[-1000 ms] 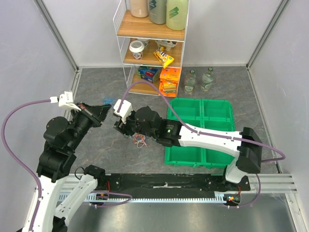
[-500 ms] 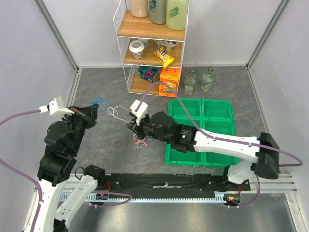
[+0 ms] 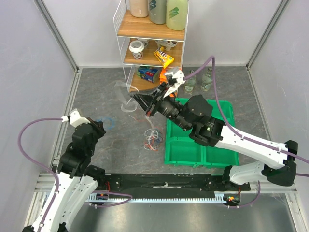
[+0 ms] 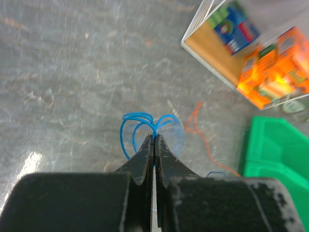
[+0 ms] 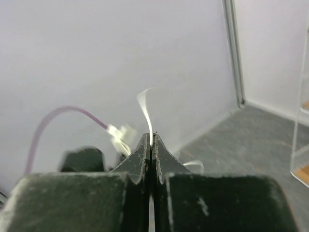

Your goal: Untangle the cables

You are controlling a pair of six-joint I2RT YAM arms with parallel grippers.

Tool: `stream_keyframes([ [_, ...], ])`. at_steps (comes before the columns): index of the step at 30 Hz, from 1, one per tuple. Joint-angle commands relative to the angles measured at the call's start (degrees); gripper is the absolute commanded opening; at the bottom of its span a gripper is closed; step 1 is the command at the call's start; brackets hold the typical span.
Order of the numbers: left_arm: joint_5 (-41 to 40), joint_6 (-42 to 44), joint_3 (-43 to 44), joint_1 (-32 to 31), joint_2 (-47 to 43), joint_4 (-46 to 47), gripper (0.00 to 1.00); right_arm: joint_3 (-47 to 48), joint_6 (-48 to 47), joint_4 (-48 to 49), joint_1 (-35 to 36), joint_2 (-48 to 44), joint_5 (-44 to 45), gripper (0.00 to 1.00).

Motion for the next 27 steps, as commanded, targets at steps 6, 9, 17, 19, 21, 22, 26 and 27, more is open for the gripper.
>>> stream_keyframes([
  [6, 5.4, -5.7, -8.1, 0.2, 1.2, 4.4, 0.02, 15.6, 8.7, 8.4, -2.5, 7.9, -6.9, 0.00],
  [9, 9.0, -5.1, -7.8, 0.3, 1.4, 5.1, 0.02, 21.2, 8.6, 6.4, -2.5, 11.9, -8.1, 0.00],
  [17, 18.5, 0.2, -5.8, 0.2, 5.1, 6.5, 0.02, 31.0, 7.1, -0.2, -2.5, 18.2, -6.5, 0.00],
  [19, 19.5, 1.6, -5.0, 0.2, 5.0, 5.4, 0.04, 32.4, 6.9, -1.2, -2.5, 19.0, -6.7, 0.00],
  [21, 22.4, 3.7, -3.9, 0.3, 3.4, 5.4, 0.19, 33.7, 7.0, -2.7, -2.5, 19.8, -6.6, 0.00],
  [22, 23.6, 4.2, -3.7, 0.2, 1.4, 5.9, 0.32, 34.1, 6.9, -3.1, -2.5, 20.0, -6.5, 0.00],
  [26, 27.6, 5.5, -3.1, 0.2, -4.0, 8.1, 0.73, 33.4, 7.4, -4.3, -2.5, 19.8, -5.6, 0.00],
  [27, 28.8, 5.9, -2.7, 0.2, -4.8, 8.5, 0.77, 33.2, 7.5, -4.7, -2.5, 19.6, -5.6, 0.00],
])
